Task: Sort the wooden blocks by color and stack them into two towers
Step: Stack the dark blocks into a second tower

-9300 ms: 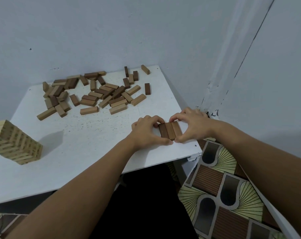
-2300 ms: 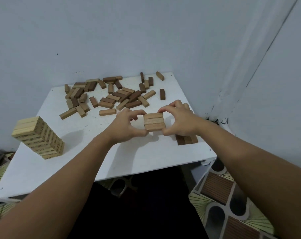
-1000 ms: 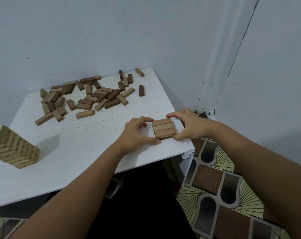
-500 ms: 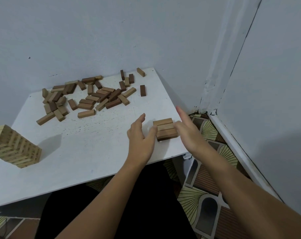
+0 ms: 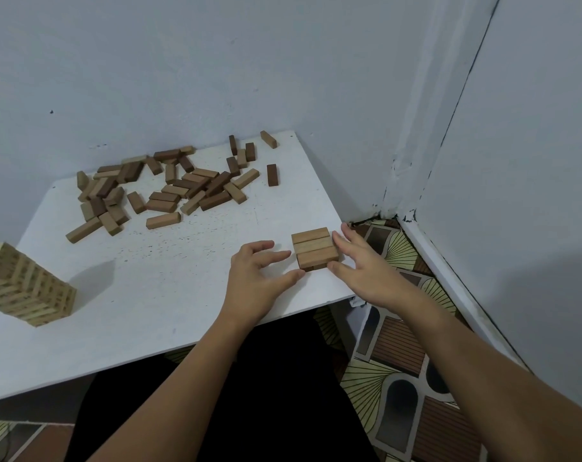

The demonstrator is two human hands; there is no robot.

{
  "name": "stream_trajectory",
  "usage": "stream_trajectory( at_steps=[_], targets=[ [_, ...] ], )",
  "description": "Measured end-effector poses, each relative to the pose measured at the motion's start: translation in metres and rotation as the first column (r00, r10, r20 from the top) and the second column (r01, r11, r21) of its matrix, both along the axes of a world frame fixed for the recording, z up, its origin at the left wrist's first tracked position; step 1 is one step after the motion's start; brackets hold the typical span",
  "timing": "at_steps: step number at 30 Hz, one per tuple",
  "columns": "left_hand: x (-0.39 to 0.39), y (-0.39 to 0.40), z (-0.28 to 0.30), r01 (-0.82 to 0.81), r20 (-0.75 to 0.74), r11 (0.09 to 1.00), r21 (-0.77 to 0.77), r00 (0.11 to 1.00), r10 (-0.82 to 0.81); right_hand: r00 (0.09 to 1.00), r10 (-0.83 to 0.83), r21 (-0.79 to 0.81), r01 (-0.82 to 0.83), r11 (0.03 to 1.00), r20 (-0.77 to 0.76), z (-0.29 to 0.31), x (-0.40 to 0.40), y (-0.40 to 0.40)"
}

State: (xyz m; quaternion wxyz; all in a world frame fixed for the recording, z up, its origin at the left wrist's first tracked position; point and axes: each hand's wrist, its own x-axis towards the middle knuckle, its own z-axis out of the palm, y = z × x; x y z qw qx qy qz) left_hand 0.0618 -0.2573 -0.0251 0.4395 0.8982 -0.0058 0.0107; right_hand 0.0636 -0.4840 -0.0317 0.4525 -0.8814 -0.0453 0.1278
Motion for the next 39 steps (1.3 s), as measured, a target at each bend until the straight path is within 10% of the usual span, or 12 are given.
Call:
stream_trajectory(
  at_steps=[26,39],
  targets=[
    [0.004,0.001,-0.006,0.017,0.027,0.999,-0.048,1.0,-0.016,1.0,0.005,-0.018,-0.005,1.0,0.004,-0.002,0.001,-0.002],
    [0.045,0.017,0.024,0.227,-0.314,0.973,-0.045,0.921,-0.23,0.987,0.145,-0.088,-0.152,0.984,-0.074,0.027,0.034,-0.024]
  ],
)
